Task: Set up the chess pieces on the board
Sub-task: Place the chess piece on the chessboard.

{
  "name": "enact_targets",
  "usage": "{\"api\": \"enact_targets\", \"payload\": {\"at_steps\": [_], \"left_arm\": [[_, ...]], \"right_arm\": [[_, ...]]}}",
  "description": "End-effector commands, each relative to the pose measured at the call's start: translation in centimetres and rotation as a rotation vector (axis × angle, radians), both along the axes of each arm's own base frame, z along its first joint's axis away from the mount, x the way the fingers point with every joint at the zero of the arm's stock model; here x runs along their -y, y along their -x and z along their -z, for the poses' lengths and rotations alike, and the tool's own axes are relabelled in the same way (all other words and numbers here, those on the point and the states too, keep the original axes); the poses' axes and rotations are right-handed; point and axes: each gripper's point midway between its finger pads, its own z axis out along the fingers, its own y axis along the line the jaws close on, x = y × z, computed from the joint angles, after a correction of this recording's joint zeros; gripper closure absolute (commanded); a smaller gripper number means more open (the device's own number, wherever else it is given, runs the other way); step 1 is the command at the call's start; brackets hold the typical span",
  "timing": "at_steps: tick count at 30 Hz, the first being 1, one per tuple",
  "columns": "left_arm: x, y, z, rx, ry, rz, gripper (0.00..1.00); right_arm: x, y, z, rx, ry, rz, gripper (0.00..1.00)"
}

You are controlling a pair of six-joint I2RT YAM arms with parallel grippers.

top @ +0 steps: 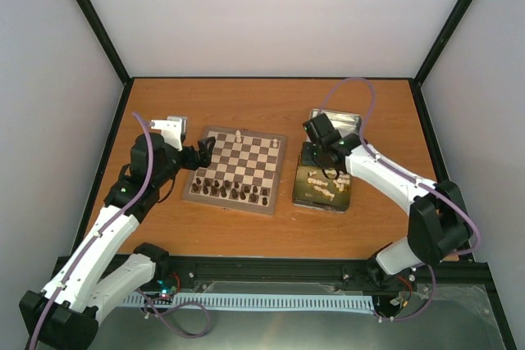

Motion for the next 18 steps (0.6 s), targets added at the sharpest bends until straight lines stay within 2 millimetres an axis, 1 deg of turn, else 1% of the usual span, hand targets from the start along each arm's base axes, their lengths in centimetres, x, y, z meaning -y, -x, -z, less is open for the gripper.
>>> {"api": "enact_targets", "payload": {"at_steps": [1,4,7,8,14,18], "left_arm": [[-0.1,-0.2,-2.2,0.060,0.032,-0.009,0.00],[-0.1,-0.2,-2.1,0.058,0.033,-0.011,0.00],[-0.2,-0.2,-1.9,0.052,0.029,-0.017,0.00],[-0.2,-0.2,-1.9,0.052,0.030,-0.019,0.00],[-0.2,-0.2,-1.8,0.049,0.032,-0.017,0.00],[-0.2,-0.2,-1.8,0.049,0.032,-0.017,0.00]], "right_arm": [[-3.6,-1.5,-0.6,-0.003,-0.041,-0.101,0.91],[-6.8,-2.3,0.2,-0.043,-0.041,-0.192,0.90],[-8.9,-3.0,1.3,-0.078,-0.009,-0.245,0.90],[-9.7,-3.6,1.1,-0.072,-0.008,-0.256,0.90],[-11.9,-5.3,2.6,-0.094,0.001,-0.276,0.90],[-12.4,-6.0,3.8,-0.113,0.017,-0.275,0.89]]}}
